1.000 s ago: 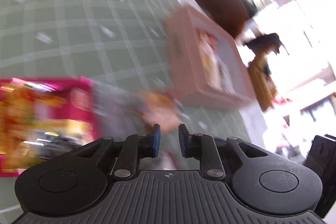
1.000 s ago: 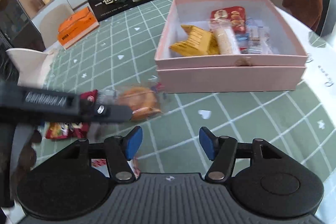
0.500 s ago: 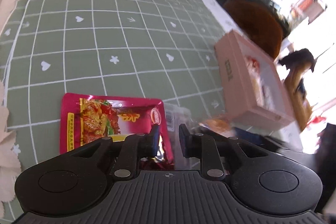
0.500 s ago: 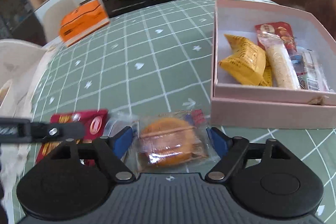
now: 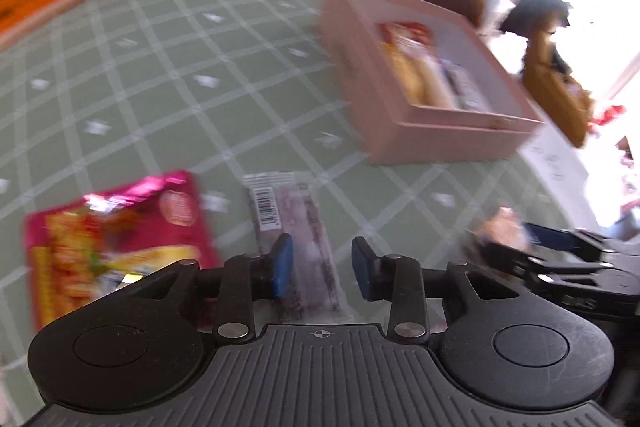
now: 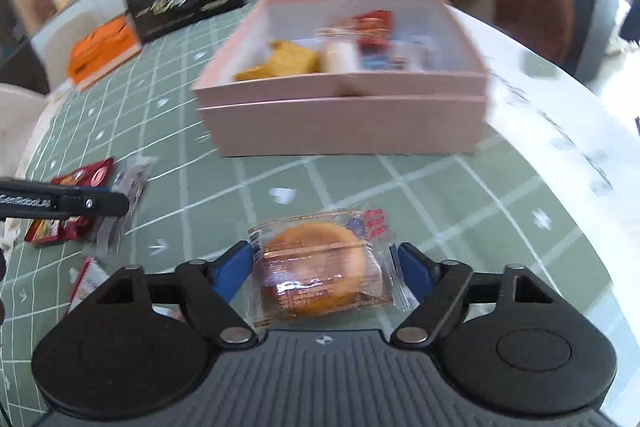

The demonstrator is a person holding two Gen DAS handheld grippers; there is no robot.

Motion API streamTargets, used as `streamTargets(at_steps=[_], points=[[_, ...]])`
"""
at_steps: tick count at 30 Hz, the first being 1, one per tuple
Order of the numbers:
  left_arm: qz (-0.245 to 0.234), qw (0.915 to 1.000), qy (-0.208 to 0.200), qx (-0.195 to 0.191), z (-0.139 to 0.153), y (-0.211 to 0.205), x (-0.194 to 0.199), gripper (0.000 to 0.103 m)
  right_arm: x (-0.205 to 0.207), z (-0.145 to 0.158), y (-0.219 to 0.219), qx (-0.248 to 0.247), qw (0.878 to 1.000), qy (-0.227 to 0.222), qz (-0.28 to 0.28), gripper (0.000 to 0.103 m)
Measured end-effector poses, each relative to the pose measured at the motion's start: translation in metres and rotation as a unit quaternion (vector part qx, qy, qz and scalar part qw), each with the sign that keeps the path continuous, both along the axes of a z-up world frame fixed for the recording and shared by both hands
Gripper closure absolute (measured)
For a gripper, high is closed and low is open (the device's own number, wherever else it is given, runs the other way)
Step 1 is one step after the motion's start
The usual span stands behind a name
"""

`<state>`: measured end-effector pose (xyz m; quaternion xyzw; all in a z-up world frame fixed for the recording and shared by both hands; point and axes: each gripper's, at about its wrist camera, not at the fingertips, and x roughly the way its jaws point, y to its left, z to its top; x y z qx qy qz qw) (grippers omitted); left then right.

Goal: Organize snacks
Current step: 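Carry the packet and round cake into the pink box and release them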

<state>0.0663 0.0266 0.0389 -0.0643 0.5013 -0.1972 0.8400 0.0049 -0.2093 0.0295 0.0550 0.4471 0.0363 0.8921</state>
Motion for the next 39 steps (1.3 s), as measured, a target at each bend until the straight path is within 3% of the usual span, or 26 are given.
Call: streamTargets(at_steps=[3,8,11,17,19,25,32,35,39], points=[[-0.002,0.9998,-0.012,0.016,0.003,-0.004,-0.006,0.067,-0.011,-0.003,-0.016,0.016,0.999,-0.025,-0.016,0.020],[0.024,0.9986,-0.003,0.048,-0.001,-0.010,0.000,0.067,-0.020,-0.004,-0.008,-0.008,0.999,-0.033,-0.019,0.016],[-0.004,0.9980,0.001,0.062,-0.003,-0.026,0.004,0.063,-0.023,-0.006,-0.002,-0.022,0.999,-0.034,-0.024,0.013],[-0.038,0.9944,-0.030,0.093,-0.004,-0.052,0.003,0.057,-0.025,-0.009,0.014,-0.066,0.998,-0.025,-0.003,0.009],[-0.054,0.9941,-0.031,0.089,-0.006,-0.056,0.000,0.057,-0.027,-0.011,0.018,-0.077,0.997,-0.018,0.017,0.004],[-0.072,0.9969,-0.003,0.031,-0.007,-0.057,-0.020,0.067,-0.042,-0.007,0.008,-0.080,0.996,-0.007,0.027,0.004],[-0.065,0.9971,0.000,0.039,-0.005,-0.064,-0.033,0.067,-0.054,-0.003,-0.018,-0.099,0.995,0.009,-0.017,0.005],[-0.064,0.9971,0.001,0.042,-0.006,-0.064,-0.032,0.067,-0.052,-0.004,-0.028,-0.073,0.997,0.016,-0.037,0.004],[-0.063,0.9972,-0.001,0.041,-0.006,-0.064,-0.033,0.067,-0.048,-0.005,-0.022,-0.078,0.995,0.027,-0.049,0.000]])
